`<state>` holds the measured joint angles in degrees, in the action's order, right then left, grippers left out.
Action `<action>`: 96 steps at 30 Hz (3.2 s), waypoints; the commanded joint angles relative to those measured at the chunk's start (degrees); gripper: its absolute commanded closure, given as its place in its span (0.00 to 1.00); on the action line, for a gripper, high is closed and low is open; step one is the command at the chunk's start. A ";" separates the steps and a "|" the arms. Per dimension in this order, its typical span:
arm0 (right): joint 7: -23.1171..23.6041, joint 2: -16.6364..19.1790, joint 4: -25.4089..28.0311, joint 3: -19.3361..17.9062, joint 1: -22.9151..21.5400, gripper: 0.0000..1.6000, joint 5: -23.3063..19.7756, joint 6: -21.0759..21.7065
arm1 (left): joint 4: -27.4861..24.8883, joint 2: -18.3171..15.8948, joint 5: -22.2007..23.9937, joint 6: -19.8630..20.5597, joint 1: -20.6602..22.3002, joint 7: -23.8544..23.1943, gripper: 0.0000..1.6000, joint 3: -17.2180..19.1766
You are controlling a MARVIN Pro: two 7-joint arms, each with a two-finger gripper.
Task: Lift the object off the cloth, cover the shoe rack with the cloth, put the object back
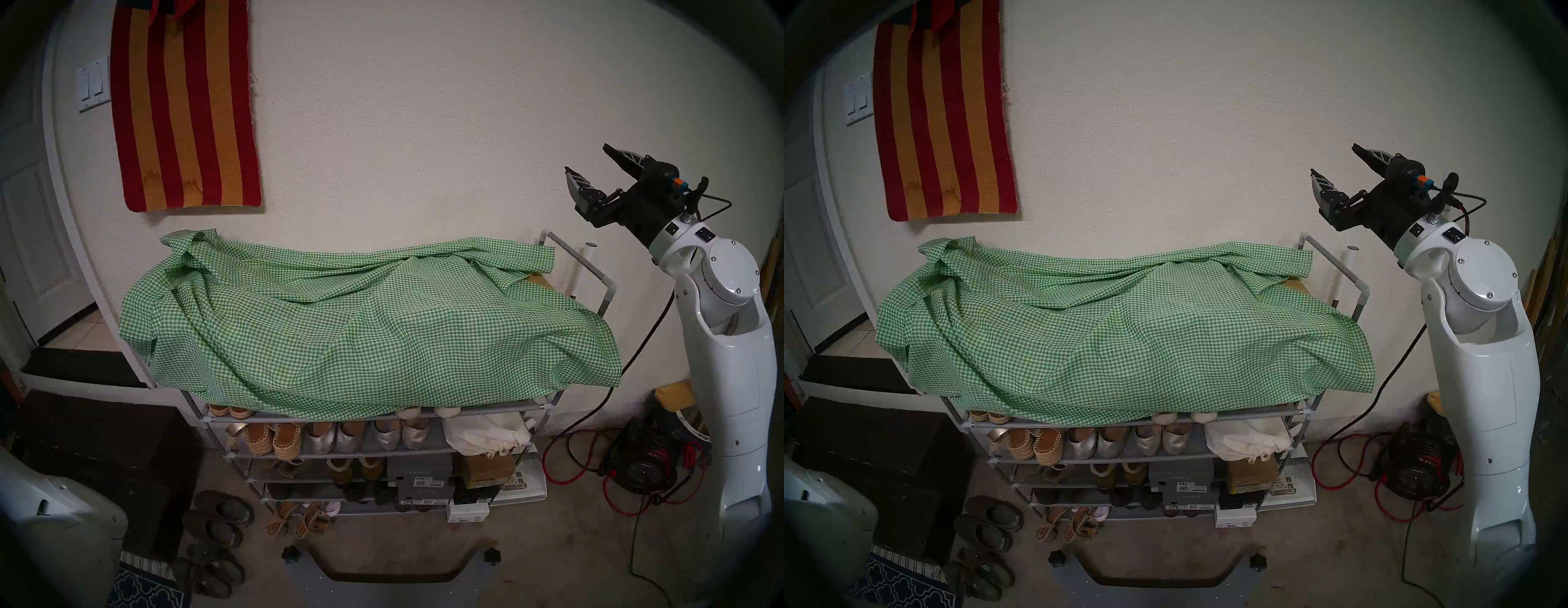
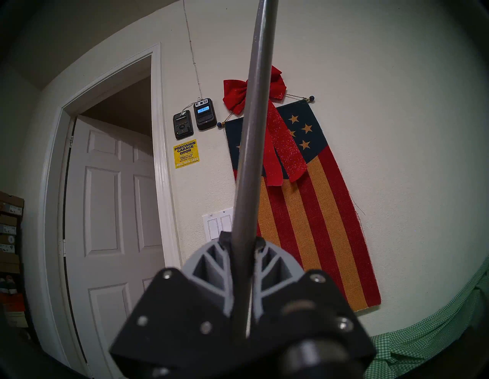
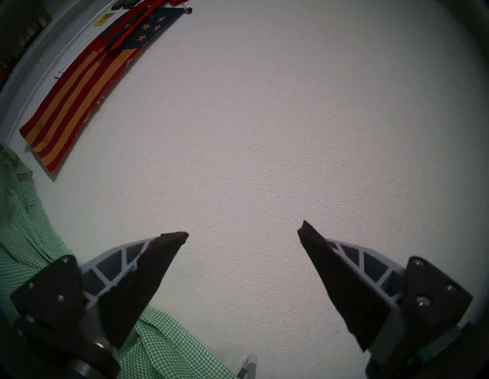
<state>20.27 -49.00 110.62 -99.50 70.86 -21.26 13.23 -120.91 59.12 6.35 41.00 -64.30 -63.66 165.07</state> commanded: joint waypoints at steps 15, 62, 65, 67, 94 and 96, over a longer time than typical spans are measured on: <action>5.33 5.08 -14.18 17.62 -15.66 0.00 4.00 15.80 | -0.09 -0.20 0.10 0.03 -0.05 -0.46 1.00 -0.07; 25.92 0.97 -37.17 34.32 -33.43 0.00 14.75 22.05 | -0.11 -0.02 -1.61 0.22 1.18 -2.11 1.00 -0.07; 26.74 0.32 -38.88 35.25 -34.05 0.00 15.11 21.68 | -0.12 0.01 -1.75 0.23 1.28 -2.22 1.00 -0.07; 26.97 -0.10 -39.90 35.93 -34.49 0.00 15.43 21.31 | -0.13 0.02 -1.80 0.24 1.32 -2.26 1.00 -0.07; 30.38 -0.06 -41.26 35.69 -34.47 0.00 15.64 19.24 | -0.16 0.08 -2.20 0.30 1.63 -2.60 1.00 -0.07; 30.71 0.03 -41.58 35.88 -34.53 0.00 15.80 19.19 | -0.15 0.08 -2.22 0.31 1.65 -2.62 1.00 -0.07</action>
<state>50.41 -49.92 69.23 -63.47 36.24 -5.42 32.24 -120.92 59.07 4.05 41.21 -62.49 -63.83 165.07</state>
